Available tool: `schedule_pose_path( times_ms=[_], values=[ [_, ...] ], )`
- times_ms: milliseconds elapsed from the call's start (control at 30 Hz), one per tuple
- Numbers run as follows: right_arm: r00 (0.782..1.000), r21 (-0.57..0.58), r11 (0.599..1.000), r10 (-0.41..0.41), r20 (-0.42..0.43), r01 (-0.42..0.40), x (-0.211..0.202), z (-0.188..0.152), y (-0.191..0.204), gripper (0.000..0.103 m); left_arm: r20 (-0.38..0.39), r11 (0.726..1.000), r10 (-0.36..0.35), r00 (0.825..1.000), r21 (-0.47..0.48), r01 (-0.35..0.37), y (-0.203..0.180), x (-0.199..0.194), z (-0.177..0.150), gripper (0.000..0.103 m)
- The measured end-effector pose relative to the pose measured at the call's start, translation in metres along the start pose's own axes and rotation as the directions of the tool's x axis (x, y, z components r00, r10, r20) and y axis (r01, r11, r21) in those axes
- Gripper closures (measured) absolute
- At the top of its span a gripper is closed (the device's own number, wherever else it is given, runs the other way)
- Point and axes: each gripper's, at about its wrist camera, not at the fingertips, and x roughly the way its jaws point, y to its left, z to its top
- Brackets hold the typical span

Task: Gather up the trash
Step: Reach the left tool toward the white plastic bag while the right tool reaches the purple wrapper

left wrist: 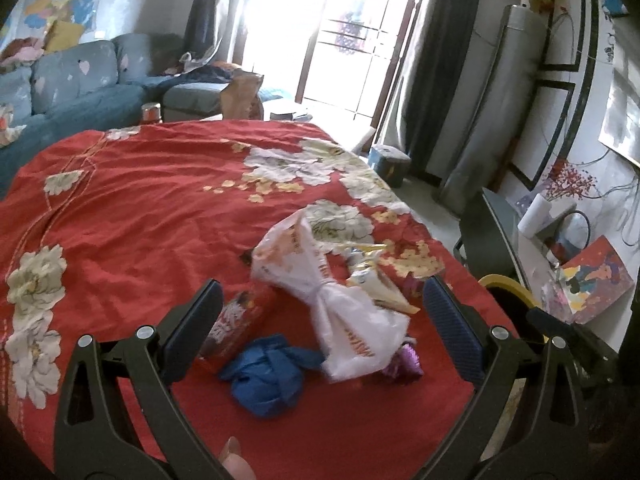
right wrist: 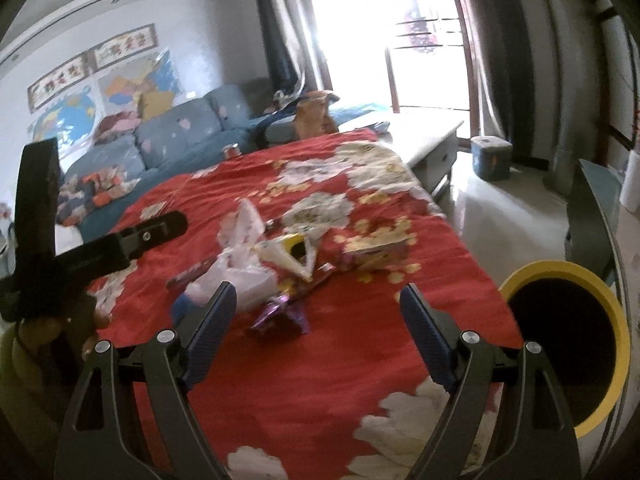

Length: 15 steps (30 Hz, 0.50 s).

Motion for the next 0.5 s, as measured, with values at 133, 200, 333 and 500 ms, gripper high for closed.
schedule_pose_path(
  times_ms=[133,200,333,500],
  values=[
    [0.999,-0.017,1.0,0.016,-0.03,-0.017,0.01,-0.004,0.01,0.022,-0.02,0.999,-0.029,0.999,-0.044,0.028,0.009,0.001,-0.002,0.011],
    [0.998,-0.024,0.999,0.03,-0.054,-0.032,0.016,-0.007,0.016,0.024,-0.033,0.998,-0.046,0.998,-0.053,0.044,0.011,0.004,-0.003,0.011],
    [0.993,-0.042,0.998,0.052,-0.102,-0.056,0.029,-0.013,0.024,0.035,-0.055,0.994,-0.087,0.995,-0.065,0.083,0.011,0.007,-0.005,0.017],
    [0.987,-0.048,0.996,0.07,-0.144,-0.078,0.042,-0.021,0.029,0.055,-0.077,0.993,-0.113,0.991,-0.05,0.11,0.005,0.011,-0.009,0.028]
  ],
)
